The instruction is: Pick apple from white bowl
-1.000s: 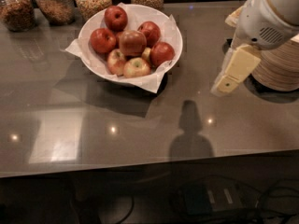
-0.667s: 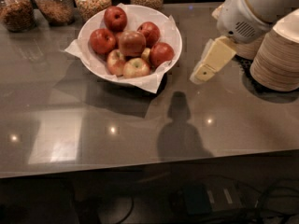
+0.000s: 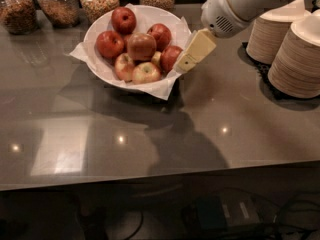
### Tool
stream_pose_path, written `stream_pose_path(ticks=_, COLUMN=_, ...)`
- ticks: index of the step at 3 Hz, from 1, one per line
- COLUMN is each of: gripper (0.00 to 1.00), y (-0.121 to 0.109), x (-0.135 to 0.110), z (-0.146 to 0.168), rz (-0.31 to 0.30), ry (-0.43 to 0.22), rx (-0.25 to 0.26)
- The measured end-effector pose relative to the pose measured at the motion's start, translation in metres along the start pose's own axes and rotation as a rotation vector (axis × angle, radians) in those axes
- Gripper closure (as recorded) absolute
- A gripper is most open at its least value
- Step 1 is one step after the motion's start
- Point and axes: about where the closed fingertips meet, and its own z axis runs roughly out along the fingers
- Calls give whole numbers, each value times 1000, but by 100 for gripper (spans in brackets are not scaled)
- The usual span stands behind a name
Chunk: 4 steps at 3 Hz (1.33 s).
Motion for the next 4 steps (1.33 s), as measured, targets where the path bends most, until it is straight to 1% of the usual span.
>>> stream_pose_path(ticks=1, gripper=0, y=-7, x=-20, z=21, rz=-12, ry=-59, rx=2)
stream_pose_path(ticks=2, gripper=0, y=-10, x=-37, z=35, rz=-30, ry=-109, rx=6)
stream_pose_path(ticks=3, gripper=0, y=-7, x=-57, z=47, rz=-56, ry=-153, rx=-7)
stream_pose_path(ticks=4, gripper=0, y=-7, x=-57, z=47, rz=-56, ry=-154, rx=-7)
